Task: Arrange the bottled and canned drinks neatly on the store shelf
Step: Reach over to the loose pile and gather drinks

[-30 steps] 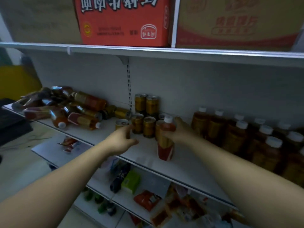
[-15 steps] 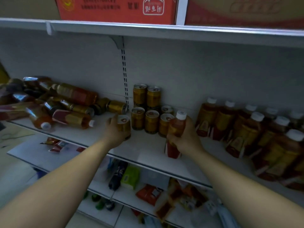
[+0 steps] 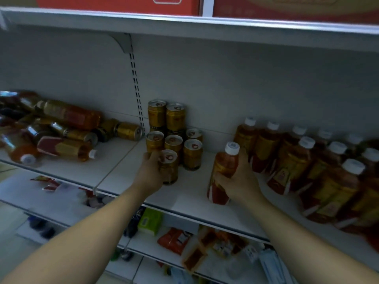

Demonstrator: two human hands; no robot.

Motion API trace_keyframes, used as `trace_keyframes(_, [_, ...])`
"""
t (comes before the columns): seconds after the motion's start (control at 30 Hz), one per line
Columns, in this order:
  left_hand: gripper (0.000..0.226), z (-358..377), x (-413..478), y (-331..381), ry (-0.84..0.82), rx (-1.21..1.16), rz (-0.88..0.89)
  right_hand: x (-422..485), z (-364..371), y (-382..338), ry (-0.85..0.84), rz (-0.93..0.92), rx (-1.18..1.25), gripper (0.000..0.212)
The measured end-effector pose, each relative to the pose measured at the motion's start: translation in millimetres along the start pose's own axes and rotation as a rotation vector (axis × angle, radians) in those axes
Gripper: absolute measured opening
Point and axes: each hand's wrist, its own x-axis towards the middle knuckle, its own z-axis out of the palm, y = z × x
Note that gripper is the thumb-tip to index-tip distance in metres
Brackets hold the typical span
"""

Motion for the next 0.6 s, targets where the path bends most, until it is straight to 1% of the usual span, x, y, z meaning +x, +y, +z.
trace_keyframes(0.07, [0.031,15.9,0.5,10.7,-0.005,-0.032,0.062,-5.0,-9.9,4.5,0.02,0.011,-0.004,0.077])
trace_keyframes(0.17, [0.039,32.3,6.8,18.1,-0.028,-0.022,0.023,-13.0,-24.5,15.1,0.047,0.033,0.011,0.081])
trace_keyframes(0.27, [0.046,32.9,8.9,15.9,-0.016,0.053,0.007,-21.5,-39.6,26.3,0.059,0.043,-0.026,0.078])
trace_keyframes(0.3, [0.051,30.2,6.3,16.8,0.029,0.093,0.042,-24.0,-44.8,29.6,0.068,0.044,-0.031,0.077])
trace_keyframes(0.37, [0.06,31.6,3.7,17.6,0.125,0.152,0.183,-29.5,-55.4,34.0,0.102,0.061,-0.056,0.077])
trace_keyframes(0.4, [0.06,36.2,0.9,21.4,0.161,0.165,0.256,-31.7,-60.3,35.0,0.122,0.067,-0.065,0.077])
trace_keyframes(0.43, [0.059,40.8,-5.7,31.0,0.148,0.167,0.307,-34.3,-64.9,35.7,0.137,0.069,-0.066,0.075])
trace_keyframes(0.47, [0.058,47.7,-14.0,43.1,0.084,0.147,0.346,-37.5,-69.5,35.1,0.15,0.072,-0.062,0.073])
trace_keyframes(0.53, [0.06,70.1,-31.9,71.1,-0.127,0.067,0.371,-44.0,-77.9,32.9,0.147,0.087,-0.054,0.07])
trace_keyframes(0.6, [0.078,96.6,-47.2,98.0,-0.35,-0.043,0.38,-50.7,-89.3,28.7,0.121,0.101,-0.097,0.067])
